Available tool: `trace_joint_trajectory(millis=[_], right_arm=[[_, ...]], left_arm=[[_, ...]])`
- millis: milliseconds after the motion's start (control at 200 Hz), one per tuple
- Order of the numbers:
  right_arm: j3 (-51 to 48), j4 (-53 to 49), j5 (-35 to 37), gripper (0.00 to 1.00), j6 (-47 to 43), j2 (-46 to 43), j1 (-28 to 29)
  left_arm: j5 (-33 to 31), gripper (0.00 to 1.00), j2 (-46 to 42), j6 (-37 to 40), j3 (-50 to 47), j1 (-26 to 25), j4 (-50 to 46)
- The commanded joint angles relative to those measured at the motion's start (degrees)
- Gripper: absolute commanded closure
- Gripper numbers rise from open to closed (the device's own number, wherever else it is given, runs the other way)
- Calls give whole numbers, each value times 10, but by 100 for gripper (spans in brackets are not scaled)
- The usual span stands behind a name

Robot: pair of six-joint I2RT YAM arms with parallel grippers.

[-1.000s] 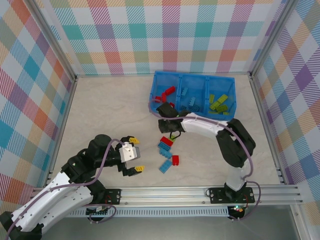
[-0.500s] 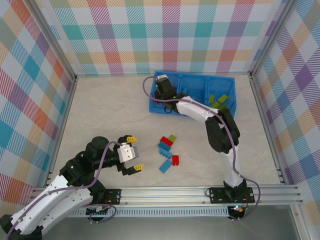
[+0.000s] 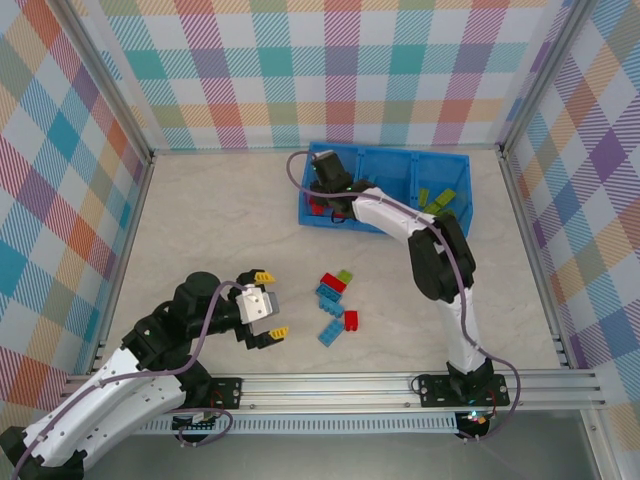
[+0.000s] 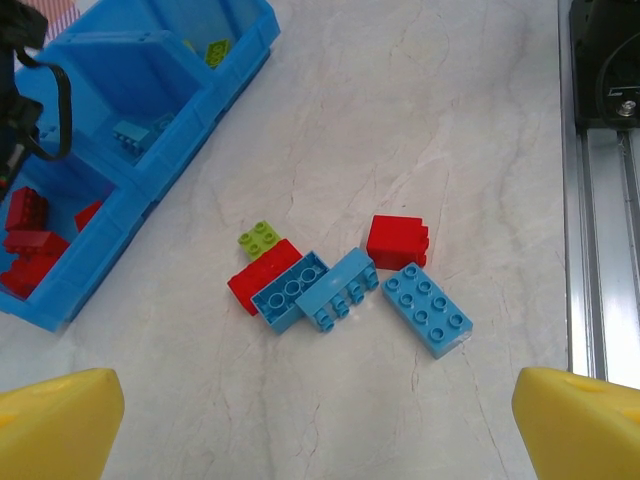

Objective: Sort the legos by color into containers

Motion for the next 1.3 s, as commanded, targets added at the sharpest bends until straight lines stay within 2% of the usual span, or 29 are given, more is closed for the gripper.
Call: trace_joint_trajectory(millis=[0,85,145,210,380,490,555,720,855,925,1070,1210,1295], right_arm=[[-13,-20,-12,57,-6,-73,3],[-52,-27,-41,57,10,-121,4],[-104,-22,-95,55,19,-170,5],[-174,-14,-162,53,26,-231,7],[-367,-3,-267,52,84,-384,15],[-453,-35,-331,52,117,-449,25],[-477,-67,-343,50,127,-467,44],[-471,-170,-329,46,108,-446,105],[-455,-182,-308,40,89,-388,131],[-445,-173,-259,38,81,-359,144],[-435,-130,-237,43,69,-312,153],[-443,-100,-228,60,72,-296,153],[-450,-92,-231,65,74,-287,153]], left_arm=[[2,0,9,4,-6,1,9],[2,0,15,4,-6,1,7],[2,0,18,3,-6,2,6],[2,0,21,2,-6,1,8],[-1,0,36,-20,-6,1,29],[7,0,65,-43,5,6,43],[19,0,85,-47,16,10,44],[42,0,110,-36,21,13,35],[52,0,111,-35,19,14,20],[51,0,105,-35,14,13,19],[44,0,98,-35,10,13,21],[29,0,104,-37,6,12,23],[29,0,107,-40,9,11,23]])
